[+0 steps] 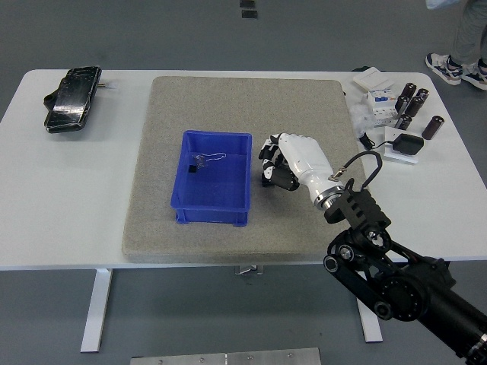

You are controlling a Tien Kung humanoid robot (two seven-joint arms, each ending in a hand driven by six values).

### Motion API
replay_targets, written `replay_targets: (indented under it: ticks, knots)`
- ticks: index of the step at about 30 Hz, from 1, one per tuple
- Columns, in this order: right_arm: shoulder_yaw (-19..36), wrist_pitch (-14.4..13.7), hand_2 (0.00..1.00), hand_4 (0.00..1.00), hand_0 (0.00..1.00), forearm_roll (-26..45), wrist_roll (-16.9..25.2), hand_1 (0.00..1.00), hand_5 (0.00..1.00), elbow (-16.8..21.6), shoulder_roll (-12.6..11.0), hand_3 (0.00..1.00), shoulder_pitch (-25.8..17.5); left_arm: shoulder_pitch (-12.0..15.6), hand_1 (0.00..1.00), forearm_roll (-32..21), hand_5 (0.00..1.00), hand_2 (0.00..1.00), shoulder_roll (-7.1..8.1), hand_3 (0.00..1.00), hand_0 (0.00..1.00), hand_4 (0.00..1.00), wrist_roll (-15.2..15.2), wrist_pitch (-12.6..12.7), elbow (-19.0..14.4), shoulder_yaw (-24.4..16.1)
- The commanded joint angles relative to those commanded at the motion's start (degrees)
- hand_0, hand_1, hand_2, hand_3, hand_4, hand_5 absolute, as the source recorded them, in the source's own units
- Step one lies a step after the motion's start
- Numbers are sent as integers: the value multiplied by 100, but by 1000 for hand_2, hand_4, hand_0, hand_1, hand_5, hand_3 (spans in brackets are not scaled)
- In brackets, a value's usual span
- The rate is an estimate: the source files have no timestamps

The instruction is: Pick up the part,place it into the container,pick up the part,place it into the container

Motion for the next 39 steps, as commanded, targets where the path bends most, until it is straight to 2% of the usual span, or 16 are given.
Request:
replay_targets:
  ticks: [1,7,8,13,14,19,20,25,26,31,32,39]
  knots:
    - [-84,-22,377,138,478,1,11,409,2,-13,47,335,46,0,616,-5,261,581,1,601,640,673,3,1,0,3]
    - [-428,-60,377,138,478,-29,62,409,2,-124,234,335,206,-6,616,-35,261,581,0,601,640,673,16,3,0,33]
    - [-422,-65,505,223,578,-28,72,487,2,-131,233,475,208,-6,616,-41,261,581,0,601,640,673,15,3,0,39]
    - [-55,-83,505,223,578,-3,80,487,2,-159,158,475,131,8,616,-75,261,581,3,601,640,673,29,11,0,61]
    - [65,-61,705,331,664,-9,53,654,123,-178,139,712,99,11,616,-78,260,582,3,602,639,673,34,13,0,60]
    - [613,126,705,331,664,-21,-81,654,123,-435,33,712,40,12,616,-72,260,582,2,602,639,673,40,15,0,48]
    - [660,201,823,554,647,-13,-120,692,178,-528,6,846,59,11,616,-69,261,582,2,601,639,673,42,15,0,46]
    - [554,648,823,554,647,72,-318,692,178,-1041,-33,846,182,4,616,-62,261,582,4,601,639,673,48,13,0,42]
    - [520,722,926,724,615,84,-346,676,248,-1126,-24,963,200,2,616,-61,260,580,4,601,639,673,50,13,0,42]
    - [361,907,926,724,615,146,-411,676,248,-1393,6,963,288,-1,616,-78,260,580,5,601,639,673,57,13,0,58]
    - [325,931,947,799,595,154,-419,662,313,-1446,12,995,312,-2,617,-86,260,580,6,601,639,673,62,14,0,66]
    - [259,1000,925,801,586,125,-426,651,323,-1632,27,975,409,-9,616,-115,260,581,10,601,639,672,74,16,0,103]
